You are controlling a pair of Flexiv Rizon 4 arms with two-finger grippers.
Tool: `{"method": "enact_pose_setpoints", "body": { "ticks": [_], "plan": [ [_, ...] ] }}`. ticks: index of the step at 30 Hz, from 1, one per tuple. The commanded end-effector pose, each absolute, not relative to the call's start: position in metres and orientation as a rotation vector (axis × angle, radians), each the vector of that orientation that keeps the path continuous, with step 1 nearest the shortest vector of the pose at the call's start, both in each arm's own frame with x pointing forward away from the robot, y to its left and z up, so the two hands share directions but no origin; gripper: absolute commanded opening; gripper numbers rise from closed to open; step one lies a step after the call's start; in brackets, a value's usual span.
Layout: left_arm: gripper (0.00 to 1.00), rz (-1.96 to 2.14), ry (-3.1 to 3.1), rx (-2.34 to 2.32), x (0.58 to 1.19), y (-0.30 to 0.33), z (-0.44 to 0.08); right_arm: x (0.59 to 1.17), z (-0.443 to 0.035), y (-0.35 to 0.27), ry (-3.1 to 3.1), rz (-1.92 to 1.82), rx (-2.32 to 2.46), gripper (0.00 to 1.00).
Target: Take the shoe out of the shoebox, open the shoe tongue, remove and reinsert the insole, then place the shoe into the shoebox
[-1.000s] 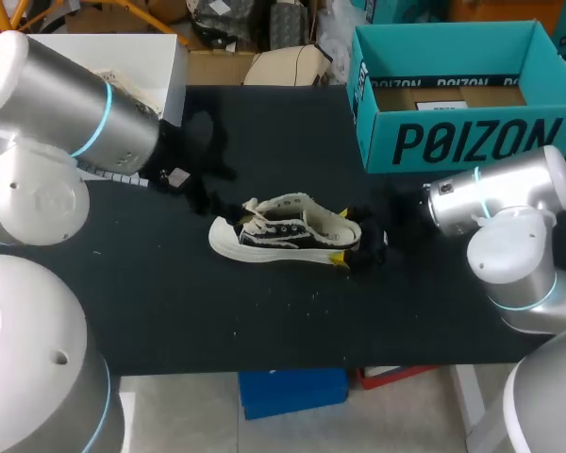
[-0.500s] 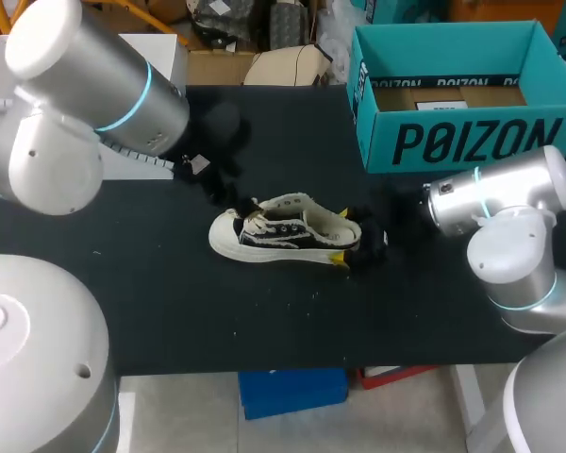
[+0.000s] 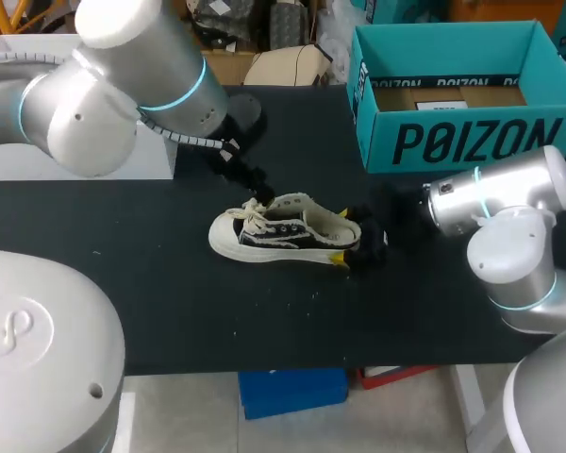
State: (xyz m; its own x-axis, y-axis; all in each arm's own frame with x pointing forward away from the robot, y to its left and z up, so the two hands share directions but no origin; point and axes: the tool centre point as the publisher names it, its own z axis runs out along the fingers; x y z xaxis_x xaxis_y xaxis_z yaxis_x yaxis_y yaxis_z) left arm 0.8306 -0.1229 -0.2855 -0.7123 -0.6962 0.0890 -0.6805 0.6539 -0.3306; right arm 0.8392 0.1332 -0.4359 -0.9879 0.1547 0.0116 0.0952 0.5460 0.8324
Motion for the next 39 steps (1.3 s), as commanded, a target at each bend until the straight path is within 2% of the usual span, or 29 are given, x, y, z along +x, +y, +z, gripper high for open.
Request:
{"method": "enact_pose_setpoints", "body": {
  "ticks": [1,13,39],
  "plan": [
    [1.00,0.149,2.592,-1.802,0.832,-0.132,-0.282,0.840,-0.439,0.135,2.706,1.451,0.221,0.00],
    [1.00,0.244,2.377,-1.926,0.837,-0.156,-0.288,0.840,-0.439,0.135,2.706,1.451,0.221,0.00],
    [1.00,0.294,2.320,-1.794,0.842,-0.189,-0.336,0.840,-0.439,0.135,2.706,1.451,0.221,0.00]
  ]
}}
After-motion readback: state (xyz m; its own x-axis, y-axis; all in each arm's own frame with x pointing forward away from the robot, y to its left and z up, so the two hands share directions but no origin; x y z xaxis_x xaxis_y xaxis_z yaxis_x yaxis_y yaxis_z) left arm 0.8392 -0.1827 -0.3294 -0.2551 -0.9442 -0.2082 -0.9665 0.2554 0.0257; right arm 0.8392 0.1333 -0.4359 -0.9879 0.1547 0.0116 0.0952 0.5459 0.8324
